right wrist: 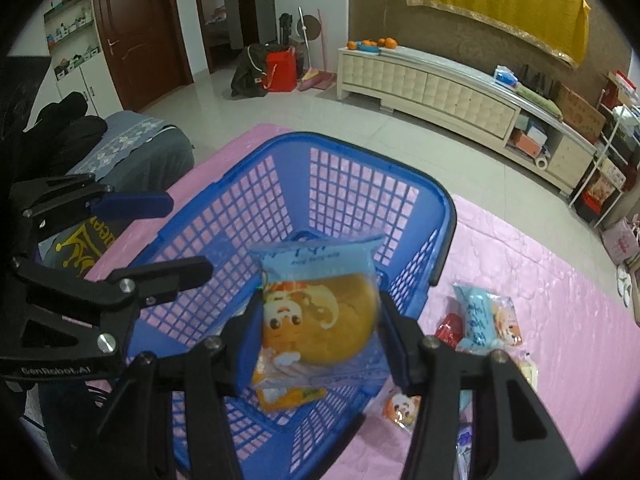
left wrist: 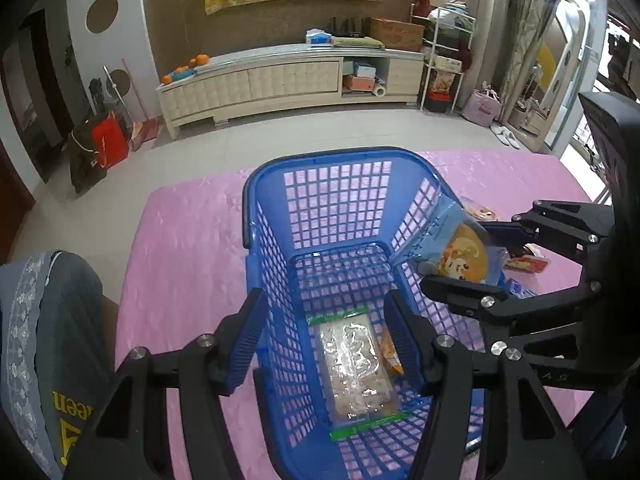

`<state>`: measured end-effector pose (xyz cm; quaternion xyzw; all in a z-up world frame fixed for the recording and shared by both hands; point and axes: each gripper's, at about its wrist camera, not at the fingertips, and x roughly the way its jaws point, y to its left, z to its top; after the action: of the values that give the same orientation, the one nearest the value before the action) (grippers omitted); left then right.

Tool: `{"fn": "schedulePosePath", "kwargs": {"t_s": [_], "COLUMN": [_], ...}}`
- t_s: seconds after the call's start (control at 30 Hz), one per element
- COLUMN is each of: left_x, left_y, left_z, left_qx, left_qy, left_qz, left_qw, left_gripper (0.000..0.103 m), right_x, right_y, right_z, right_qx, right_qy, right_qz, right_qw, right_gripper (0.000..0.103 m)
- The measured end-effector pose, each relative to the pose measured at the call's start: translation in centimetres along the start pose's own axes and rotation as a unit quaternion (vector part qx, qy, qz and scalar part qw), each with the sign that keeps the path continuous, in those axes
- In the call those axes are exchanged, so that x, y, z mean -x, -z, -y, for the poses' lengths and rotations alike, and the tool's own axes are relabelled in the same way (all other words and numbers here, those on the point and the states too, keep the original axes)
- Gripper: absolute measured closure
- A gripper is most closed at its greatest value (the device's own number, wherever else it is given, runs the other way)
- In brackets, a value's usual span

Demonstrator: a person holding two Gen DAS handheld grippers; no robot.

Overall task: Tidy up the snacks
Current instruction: 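Carry both packs over the blue basket and open both tools to drop them, then withdraw both tools from the basket toward the remaining snacks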

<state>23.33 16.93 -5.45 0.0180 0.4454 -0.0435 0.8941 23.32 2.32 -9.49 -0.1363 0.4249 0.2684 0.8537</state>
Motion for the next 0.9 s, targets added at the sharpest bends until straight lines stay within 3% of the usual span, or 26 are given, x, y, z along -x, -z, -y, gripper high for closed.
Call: {"fn": "schedulePosePath", "kwargs": {"t_s": [0.5, 0.6, 0.7, 0.9], "left_x": [-1.6, -1.5, -0.7, 2.0], "left_y": [-1.2, -0.9, -0.4, 0.3], "left_z": [-1.8, -1.8, -1.6, -1.2], "left_qx": [0.014, 0.019, 0.02, 0.031], "left_qy": [0.012, 0.007, 0.002, 0.0], "left_qz": [-0.012, -0.018, -0.016, 0.001], "left_qw": [0.9998, 0.9996, 0.9997, 0.9995], "left_gripper": [0.044, 0.041, 0.041, 0.036], "right_x": [-2.5, -2.5, -1.8, 1.1], "right_y": [-2.4, -2.5, -2.4, -1.9], "right_z": [0.9, 0.9, 0.9, 1.0], "right_qx": [-0.002, -0.003, -0.009, -0.015], "right_qy": [0.028, 0.046, 0.037, 0.048], "right_qz": [-0.022, -0.026, -0.02, -0.005], "right_qw": [0.999, 0.999, 0.999, 0.999], "right_gripper": [0.044, 0.03, 0.021, 0.021]}}
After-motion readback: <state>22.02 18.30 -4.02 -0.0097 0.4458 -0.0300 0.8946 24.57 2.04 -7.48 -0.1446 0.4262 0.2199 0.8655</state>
